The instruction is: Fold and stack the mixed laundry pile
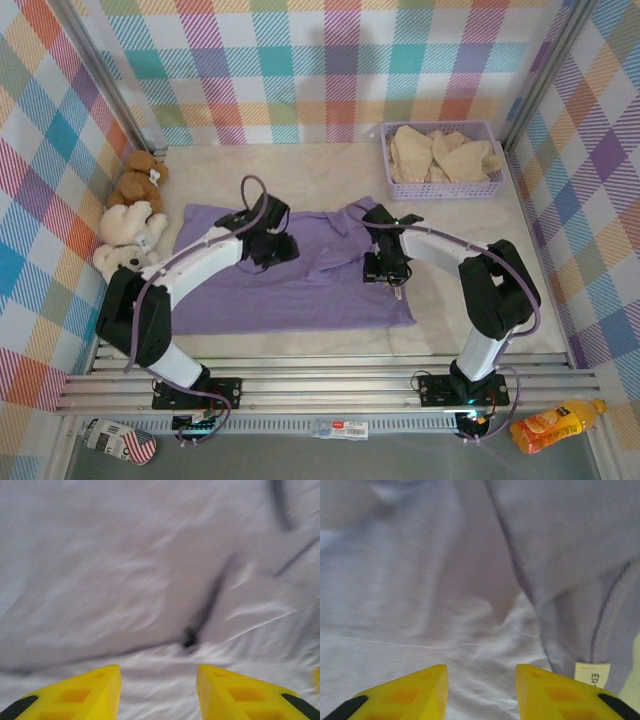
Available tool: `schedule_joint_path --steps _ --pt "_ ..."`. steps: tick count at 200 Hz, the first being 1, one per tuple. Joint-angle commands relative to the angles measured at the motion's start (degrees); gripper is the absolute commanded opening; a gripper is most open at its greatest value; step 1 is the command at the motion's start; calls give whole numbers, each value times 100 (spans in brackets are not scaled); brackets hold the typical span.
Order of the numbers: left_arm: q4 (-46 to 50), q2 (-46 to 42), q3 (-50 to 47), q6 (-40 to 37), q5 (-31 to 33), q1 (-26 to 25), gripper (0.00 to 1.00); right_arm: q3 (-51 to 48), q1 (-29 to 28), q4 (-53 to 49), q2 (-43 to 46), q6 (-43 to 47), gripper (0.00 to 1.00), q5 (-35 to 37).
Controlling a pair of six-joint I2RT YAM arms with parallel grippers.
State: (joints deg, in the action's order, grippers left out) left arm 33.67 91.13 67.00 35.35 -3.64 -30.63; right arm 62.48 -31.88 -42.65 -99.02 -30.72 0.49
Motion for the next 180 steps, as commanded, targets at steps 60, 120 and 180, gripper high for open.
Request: schedule_joint_path --steps 60,120,180 --pt "30 2756 2161 -301 -22 -422 35 -588 415 457 -126 -749 37 -134" --pt "70 3170 2478 -242 81 -653 31 -657 491 501 -177 -695 36 -233" --pt "386 3075 2515 -234 508 -637 0 -708 587 391 -86 -722 36 -209"
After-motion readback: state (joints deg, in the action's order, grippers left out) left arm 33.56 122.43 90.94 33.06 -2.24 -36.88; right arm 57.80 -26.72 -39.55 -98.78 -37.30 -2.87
